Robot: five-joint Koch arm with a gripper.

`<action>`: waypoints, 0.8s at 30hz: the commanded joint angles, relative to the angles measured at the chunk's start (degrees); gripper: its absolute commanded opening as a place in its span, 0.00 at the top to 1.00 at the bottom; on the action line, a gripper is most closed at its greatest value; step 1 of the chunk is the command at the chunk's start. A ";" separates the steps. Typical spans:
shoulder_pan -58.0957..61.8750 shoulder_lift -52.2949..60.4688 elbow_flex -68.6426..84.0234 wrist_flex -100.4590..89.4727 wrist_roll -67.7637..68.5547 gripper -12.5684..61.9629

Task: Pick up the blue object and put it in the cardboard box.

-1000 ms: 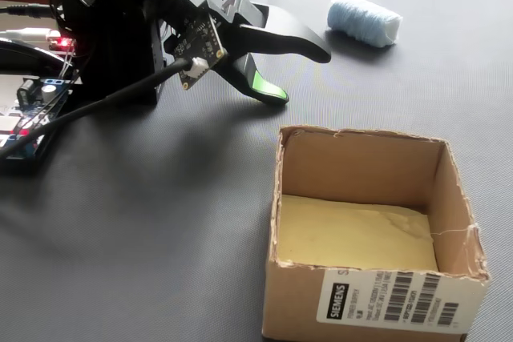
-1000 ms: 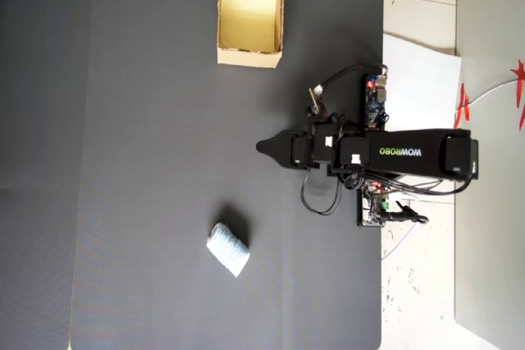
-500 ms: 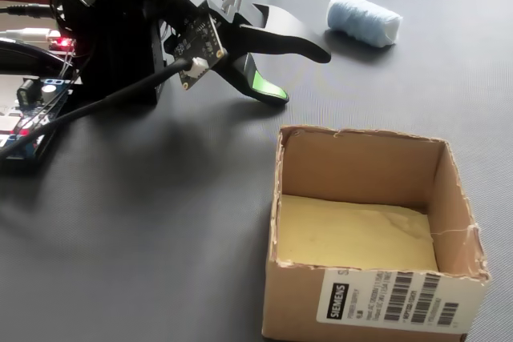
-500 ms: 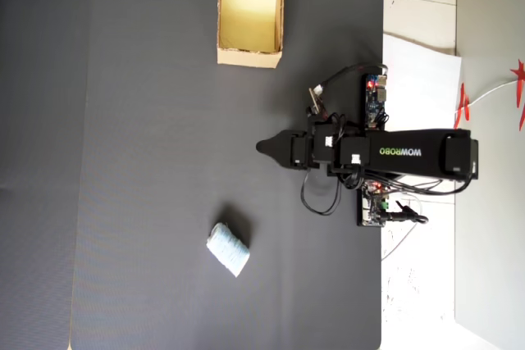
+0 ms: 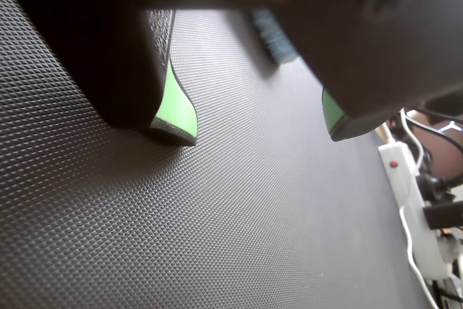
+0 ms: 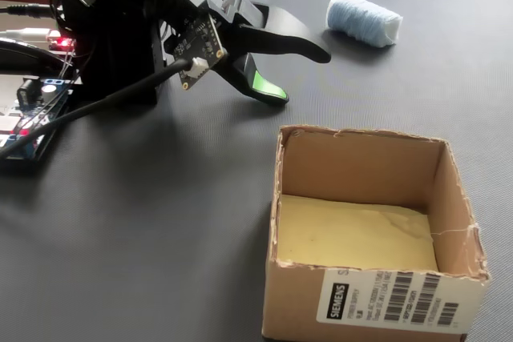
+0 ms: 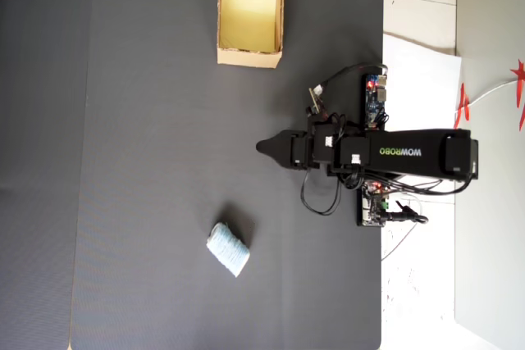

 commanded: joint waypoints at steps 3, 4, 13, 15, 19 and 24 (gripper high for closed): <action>0.00 4.66 2.20 5.63 1.14 0.37; 0.00 4.66 2.20 5.63 1.14 0.37; -4.22 4.83 2.20 3.87 1.14 0.37; -6.15 4.92 2.20 1.93 1.14 0.37; -12.39 4.92 2.20 -2.90 1.14 0.38; -20.92 4.92 2.20 -4.48 1.23 0.38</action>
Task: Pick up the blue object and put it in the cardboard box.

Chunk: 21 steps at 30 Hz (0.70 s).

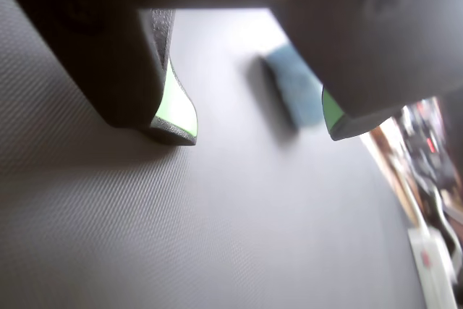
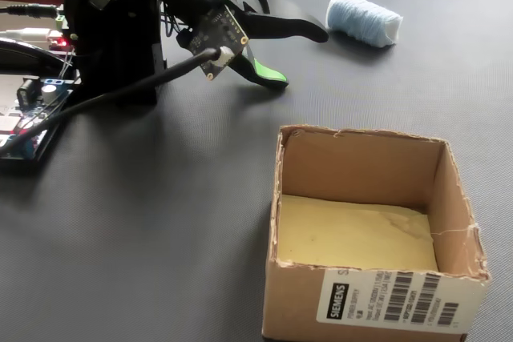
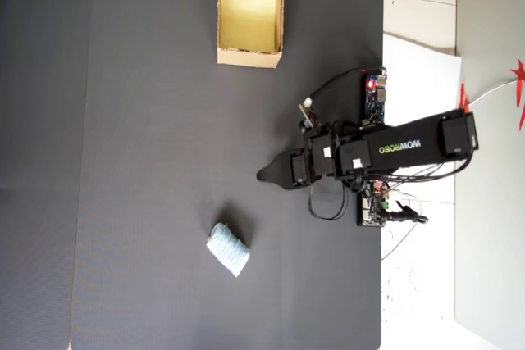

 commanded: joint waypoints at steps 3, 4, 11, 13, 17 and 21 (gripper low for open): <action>-7.47 5.01 2.20 -3.25 1.58 0.38; -8.53 5.01 2.20 -3.25 1.67 0.38; -15.29 5.01 2.20 -3.25 4.57 0.38; -16.35 5.01 2.20 -3.60 6.33 0.38; -17.31 5.01 1.85 -3.69 7.56 0.38; -20.74 4.92 -0.88 -3.43 8.79 0.39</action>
